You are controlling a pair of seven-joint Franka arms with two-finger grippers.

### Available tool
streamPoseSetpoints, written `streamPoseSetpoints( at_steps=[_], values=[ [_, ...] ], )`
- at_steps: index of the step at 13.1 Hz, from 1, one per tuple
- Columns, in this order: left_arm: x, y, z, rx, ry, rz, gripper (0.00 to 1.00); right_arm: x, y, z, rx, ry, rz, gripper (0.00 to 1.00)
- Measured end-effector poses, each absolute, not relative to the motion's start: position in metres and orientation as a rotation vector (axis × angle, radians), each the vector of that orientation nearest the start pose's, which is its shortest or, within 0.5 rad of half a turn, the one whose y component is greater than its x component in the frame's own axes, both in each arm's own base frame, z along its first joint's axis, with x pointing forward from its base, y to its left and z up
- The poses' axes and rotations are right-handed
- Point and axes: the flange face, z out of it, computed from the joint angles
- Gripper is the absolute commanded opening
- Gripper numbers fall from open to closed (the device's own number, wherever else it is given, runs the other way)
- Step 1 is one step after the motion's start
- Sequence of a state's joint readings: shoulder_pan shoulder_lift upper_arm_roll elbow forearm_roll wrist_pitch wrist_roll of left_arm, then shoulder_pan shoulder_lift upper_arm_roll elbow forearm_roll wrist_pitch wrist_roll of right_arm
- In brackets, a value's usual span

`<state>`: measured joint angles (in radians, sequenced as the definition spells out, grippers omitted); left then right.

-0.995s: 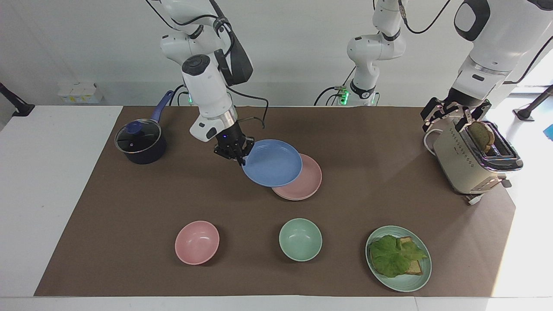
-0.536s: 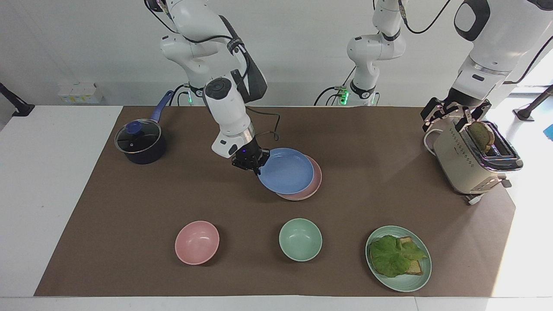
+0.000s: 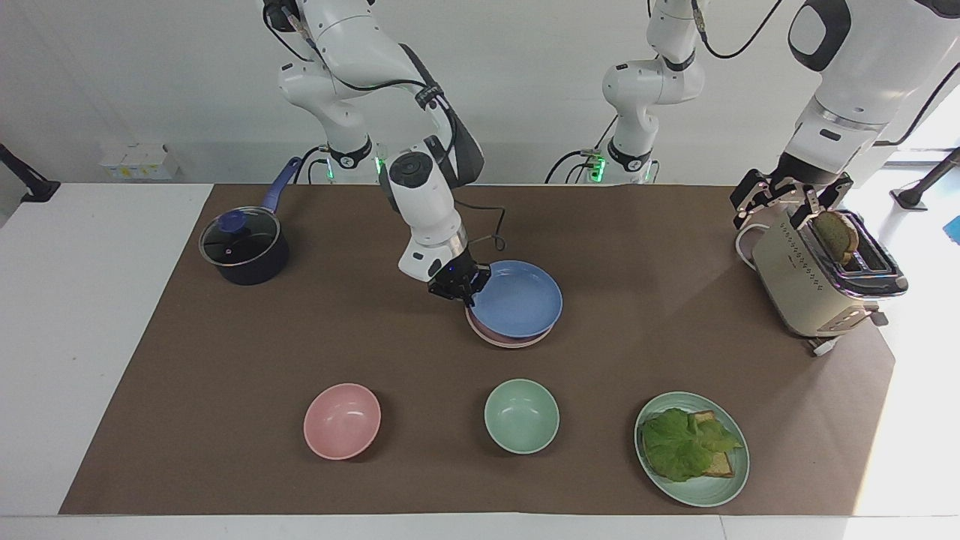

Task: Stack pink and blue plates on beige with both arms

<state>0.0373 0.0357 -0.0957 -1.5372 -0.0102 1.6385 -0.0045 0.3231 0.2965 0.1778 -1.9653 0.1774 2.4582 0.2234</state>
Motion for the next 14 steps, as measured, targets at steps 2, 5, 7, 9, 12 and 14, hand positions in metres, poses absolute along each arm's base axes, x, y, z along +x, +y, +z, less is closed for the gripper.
streamPoseSetpoints(
  at_steps=[2, 5, 7, 9, 12, 14],
  values=[
    [0.572, -0.033, 0.627, -3.154, 0.084, -0.103, 1.0, 0.553, 0.295, 0.344, -2.896, -0.197, -0.178, 1.0],
    [0.572, -0.033, 0.627, -3.154, 0.084, -0.103, 1.0, 0.554, 0.295, 0.345, -2.896, -0.202, -0.184, 1.0],
    [0.572, -0.033, 0.627, -3.154, 0.084, -0.103, 1.0, 0.558, 0.293, 0.349, -2.896, -0.203, -0.204, 1.0],
    [0.572, -0.033, 0.627, -3.154, 0.084, -0.103, 1.0, 0.566, 0.283, 0.36, -2.89, -0.178, -0.241, 1.0],
    [0.572, -0.033, 0.627, -3.154, 0.084, -0.103, 1.0, 0.582, 0.248, 0.391, -2.883, -0.113, -0.317, 1.0],
    [0.572, -0.033, 0.627, -3.154, 0.084, -0.103, 1.0, 0.586, 0.225, 0.417, -2.883, -0.073, -0.351, 1.0]
  ],
)
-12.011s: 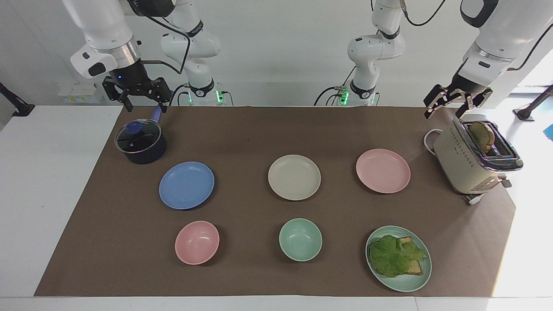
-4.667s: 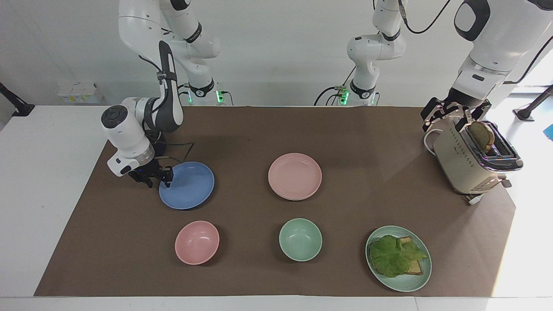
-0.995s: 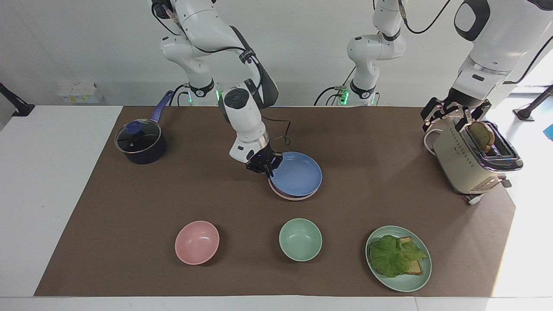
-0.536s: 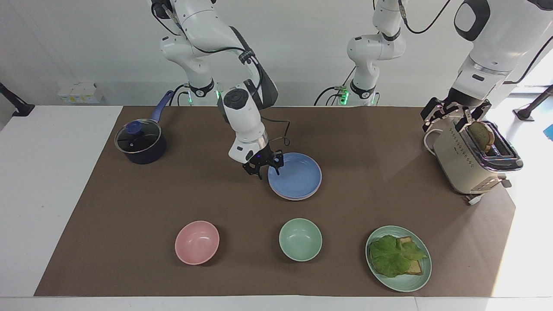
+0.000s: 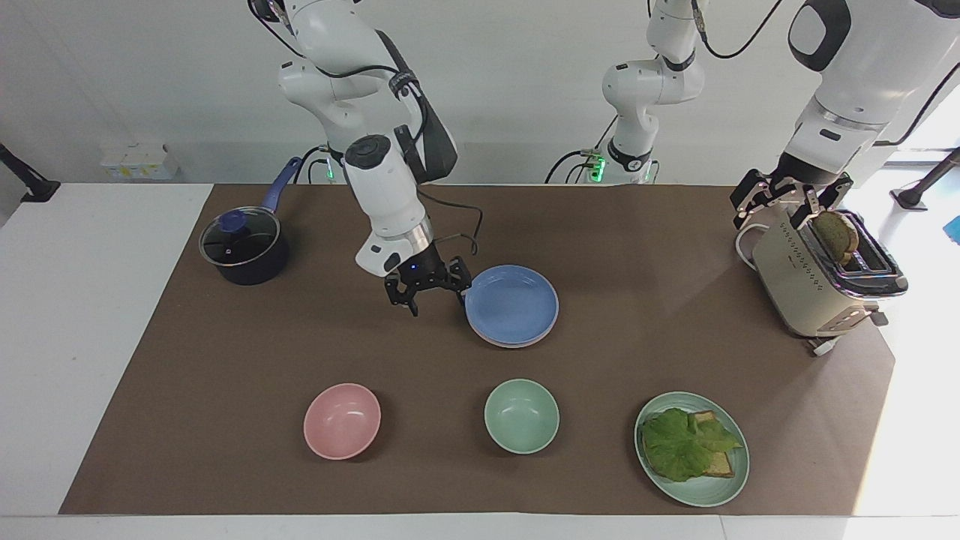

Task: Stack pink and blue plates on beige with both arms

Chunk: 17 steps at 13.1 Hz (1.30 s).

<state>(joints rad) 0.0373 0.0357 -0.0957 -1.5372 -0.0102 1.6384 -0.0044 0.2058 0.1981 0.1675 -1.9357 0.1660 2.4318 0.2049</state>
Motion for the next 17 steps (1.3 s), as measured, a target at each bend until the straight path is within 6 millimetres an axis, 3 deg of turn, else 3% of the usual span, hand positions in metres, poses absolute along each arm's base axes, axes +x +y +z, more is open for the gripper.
streamPoseSetpoints(
  at_steps=[3, 8, 10, 12, 17],
  values=[
    [0.572, -0.033, 0.627, -3.154, 0.085, -0.103, 1.0, 0.59, 0.174, 0.457, -2.898, 0.002, -0.375, 1.0],
    [0.572, -0.033, 0.627, -3.154, 0.085, -0.103, 1.0, 0.591, 0.068, 0.543, -3.007, 0.143, -0.281, 1.0],
    [0.572, -0.033, 0.627, -3.154, 0.085, -0.103, 1.0, 0.591, 0.037, 0.564, -3.063, 0.186, -0.266, 1.0],
    [0.572, -0.033, 0.627, -3.154, 0.085, -0.103, 1.0, 0.59, 0.026, 0.576, -3.077, 0.209, -0.24, 1.0],
    [0.572, -0.033, 0.627, -3.154, 0.085, -0.103, 1.0, 0.577, 0.03, 0.61, -3.148, 0.173, -0.126, 1.0]
  ],
)
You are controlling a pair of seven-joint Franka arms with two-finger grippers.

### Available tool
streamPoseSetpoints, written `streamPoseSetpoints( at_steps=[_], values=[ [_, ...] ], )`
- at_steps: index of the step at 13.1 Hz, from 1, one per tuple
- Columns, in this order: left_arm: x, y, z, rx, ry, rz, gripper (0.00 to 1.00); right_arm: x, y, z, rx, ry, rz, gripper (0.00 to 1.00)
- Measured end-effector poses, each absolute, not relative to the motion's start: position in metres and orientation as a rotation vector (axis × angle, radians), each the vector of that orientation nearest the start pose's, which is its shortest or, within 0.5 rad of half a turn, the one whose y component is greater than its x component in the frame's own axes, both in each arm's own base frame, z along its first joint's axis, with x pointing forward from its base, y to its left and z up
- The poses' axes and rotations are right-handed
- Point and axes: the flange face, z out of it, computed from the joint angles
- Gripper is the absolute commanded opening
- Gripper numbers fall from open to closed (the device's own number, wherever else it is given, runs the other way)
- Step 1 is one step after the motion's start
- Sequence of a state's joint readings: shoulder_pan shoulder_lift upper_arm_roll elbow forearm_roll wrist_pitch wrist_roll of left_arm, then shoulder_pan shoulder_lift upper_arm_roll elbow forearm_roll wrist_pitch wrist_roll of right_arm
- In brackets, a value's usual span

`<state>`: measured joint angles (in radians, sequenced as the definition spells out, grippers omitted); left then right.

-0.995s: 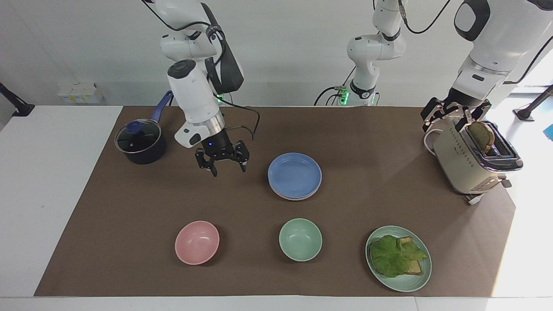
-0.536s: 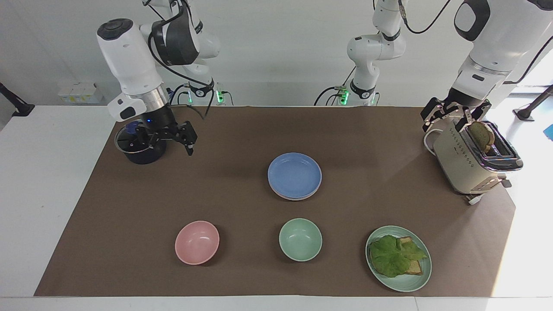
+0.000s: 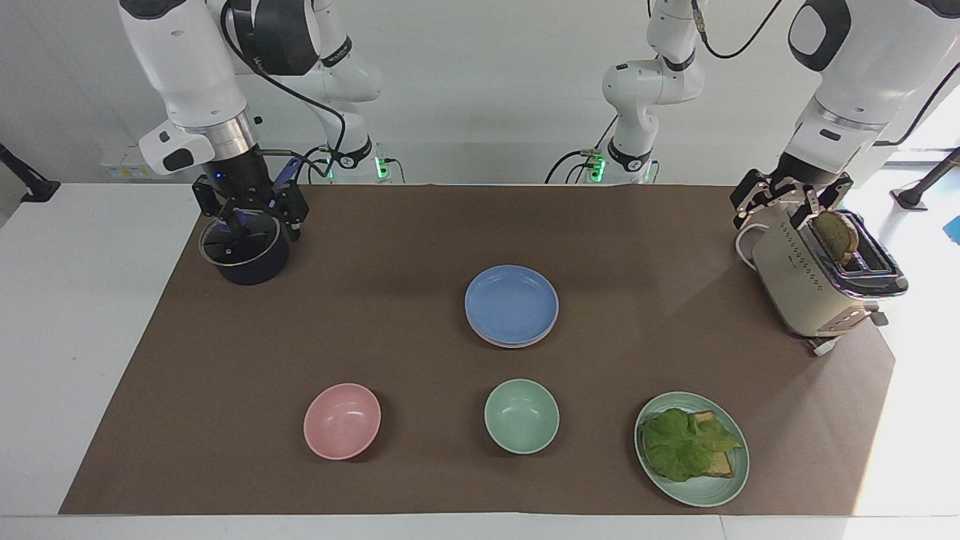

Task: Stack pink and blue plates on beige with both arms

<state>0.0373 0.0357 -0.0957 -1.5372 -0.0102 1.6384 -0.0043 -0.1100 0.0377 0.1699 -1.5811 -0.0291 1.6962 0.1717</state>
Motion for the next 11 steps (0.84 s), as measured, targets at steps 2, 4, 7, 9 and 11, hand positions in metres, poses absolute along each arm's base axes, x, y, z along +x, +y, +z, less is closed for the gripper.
streamPoseSetpoints(
  at_steps=[2, 4, 7, 9, 11],
  values=[
    [0.572, -0.033, 0.627, -3.154, 0.085, -0.103, 1.0, 0.572, 0.033, 0.613, -3.154, 0.163, -0.08, 1.0],
    [0.572, -0.033, 0.627, -3.154, 0.085, -0.103, 1.0, 0.567, 0.034, 0.619, -3.157, 0.162, -0.077, 1.0],
    [0.572, -0.033, 0.627, -3.154, 0.085, -0.103, 1.0, 0.564, 0.034, 0.62, -3.158, 0.163, -0.071, 1.0],
    [0.572, -0.033, 0.627, -3.154, 0.085, -0.103, 1.0, 0.564, 0.034, 0.619, -3.159, 0.16, -0.066, 1.0],
    [0.572, -0.033, 0.627, -3.154, 0.085, -0.103, 1.0, 0.564, 0.034, 0.619, -3.16, 0.153, -0.06, 1.0]
  ],
)
